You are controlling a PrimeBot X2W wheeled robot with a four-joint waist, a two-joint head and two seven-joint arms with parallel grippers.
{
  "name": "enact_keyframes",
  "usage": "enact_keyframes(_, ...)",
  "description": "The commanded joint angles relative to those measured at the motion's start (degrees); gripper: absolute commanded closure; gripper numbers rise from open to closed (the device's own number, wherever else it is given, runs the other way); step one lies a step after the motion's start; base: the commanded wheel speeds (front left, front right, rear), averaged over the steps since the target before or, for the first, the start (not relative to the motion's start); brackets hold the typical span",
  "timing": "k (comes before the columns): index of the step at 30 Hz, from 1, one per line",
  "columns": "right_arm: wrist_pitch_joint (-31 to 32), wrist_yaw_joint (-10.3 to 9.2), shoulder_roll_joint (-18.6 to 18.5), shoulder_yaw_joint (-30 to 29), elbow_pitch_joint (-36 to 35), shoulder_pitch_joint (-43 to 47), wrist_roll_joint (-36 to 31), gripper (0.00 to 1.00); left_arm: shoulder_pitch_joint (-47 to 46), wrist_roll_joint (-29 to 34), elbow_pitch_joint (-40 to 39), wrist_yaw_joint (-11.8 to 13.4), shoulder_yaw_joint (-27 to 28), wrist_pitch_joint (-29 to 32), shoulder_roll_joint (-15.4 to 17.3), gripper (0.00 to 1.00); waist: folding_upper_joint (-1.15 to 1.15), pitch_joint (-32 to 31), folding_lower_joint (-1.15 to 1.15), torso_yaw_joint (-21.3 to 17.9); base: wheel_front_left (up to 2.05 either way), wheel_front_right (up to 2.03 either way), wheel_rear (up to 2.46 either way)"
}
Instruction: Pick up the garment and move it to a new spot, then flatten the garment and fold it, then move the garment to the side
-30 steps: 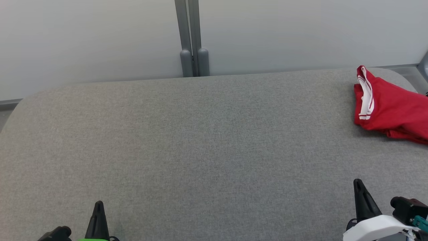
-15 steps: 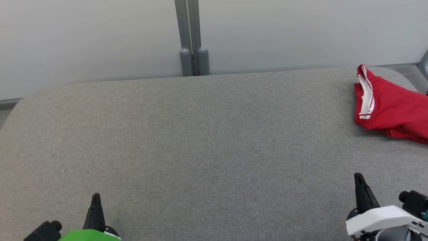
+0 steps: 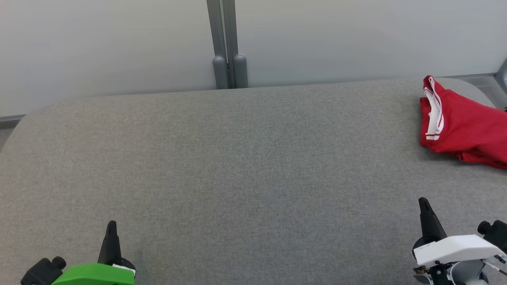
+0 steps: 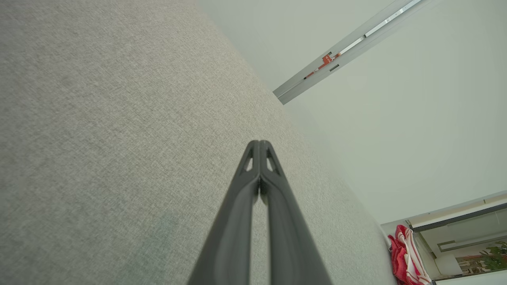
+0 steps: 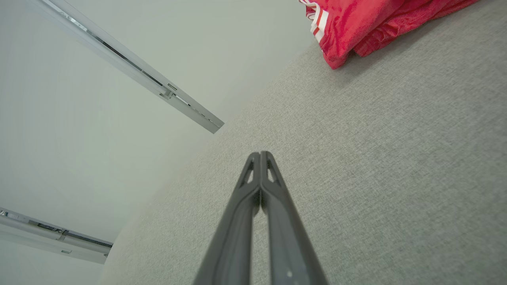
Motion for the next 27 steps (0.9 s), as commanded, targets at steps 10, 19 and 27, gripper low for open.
enact_keyframes(10,1.95,0.0,-0.11,-0.33,-0.19,-2.33,8.72,1.0,-2.79,-7.31,-1.06,-0.63,0.8,2.01,0.38,1.0,0.0,0.16,0.0,-0.01,0.0,0.0,0.0)
enact_keyframes(19,3.46,-0.01,-0.05,-0.43,0.03,-3.28,15.09,1.0,-3.71,-12.61,-1.28,-0.91,1.2,3.55,0.42,1.0,0.0,0.3,0.0,-0.02,0.0,0.0,0.0)
enact_keyframes(27,4.63,0.0,0.02,-0.52,0.2,-4.05,20.17,1.0,-4.35,-16.7,-1.44,-1.11,1.5,4.68,0.45,1.0,0.0,0.42,0.0,-0.03,0.0,0.0,0.0)
